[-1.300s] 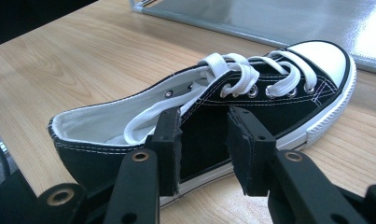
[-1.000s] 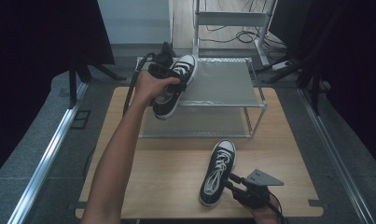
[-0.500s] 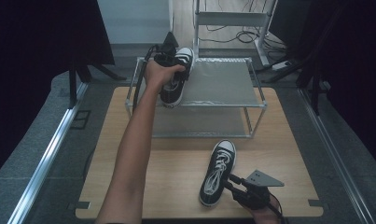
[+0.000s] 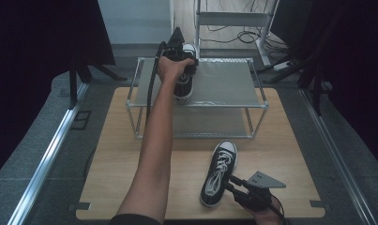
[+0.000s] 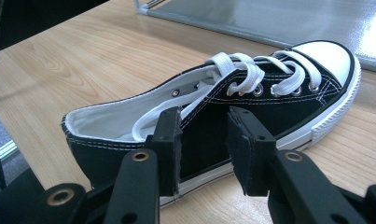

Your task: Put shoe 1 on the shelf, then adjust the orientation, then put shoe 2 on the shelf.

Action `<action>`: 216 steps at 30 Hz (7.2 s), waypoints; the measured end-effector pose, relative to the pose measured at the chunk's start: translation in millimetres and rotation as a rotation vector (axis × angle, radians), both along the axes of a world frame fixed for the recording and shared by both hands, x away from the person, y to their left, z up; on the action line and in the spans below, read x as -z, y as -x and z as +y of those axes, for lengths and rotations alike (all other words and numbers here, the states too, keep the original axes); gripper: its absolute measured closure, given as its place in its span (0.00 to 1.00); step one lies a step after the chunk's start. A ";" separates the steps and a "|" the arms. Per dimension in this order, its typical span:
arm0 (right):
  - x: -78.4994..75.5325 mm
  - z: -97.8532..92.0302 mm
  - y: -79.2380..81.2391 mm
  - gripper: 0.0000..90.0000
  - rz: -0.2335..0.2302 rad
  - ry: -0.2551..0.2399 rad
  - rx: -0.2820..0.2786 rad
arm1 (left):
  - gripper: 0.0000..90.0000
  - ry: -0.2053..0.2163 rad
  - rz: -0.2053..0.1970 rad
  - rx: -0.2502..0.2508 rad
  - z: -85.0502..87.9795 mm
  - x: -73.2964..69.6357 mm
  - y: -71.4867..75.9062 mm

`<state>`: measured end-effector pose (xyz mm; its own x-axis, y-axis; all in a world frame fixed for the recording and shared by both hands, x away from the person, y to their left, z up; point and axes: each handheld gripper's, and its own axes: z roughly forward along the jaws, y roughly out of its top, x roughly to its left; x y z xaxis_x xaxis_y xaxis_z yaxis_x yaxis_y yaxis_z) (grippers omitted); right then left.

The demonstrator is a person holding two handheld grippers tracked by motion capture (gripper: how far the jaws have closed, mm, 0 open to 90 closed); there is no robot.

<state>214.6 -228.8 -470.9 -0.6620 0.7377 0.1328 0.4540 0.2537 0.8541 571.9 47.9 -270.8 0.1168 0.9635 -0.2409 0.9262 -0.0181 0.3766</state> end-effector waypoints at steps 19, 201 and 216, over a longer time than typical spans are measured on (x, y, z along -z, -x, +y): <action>-0.5 0.4 1.9 0.72 0.003 0.000 -0.003 | 0.15 0.016 0.022 -0.102 -5.6 13.5 -29.7; -10.8 16.1 -93.1 0.16 0.343 0.388 -0.110 | 0.18 0.130 -0.310 0.464 135.1 111.7 264.6; 4.1 37.9 -106.6 0.09 0.395 0.557 -0.098 | 0.18 0.141 -0.295 0.456 133.7 123.4 265.7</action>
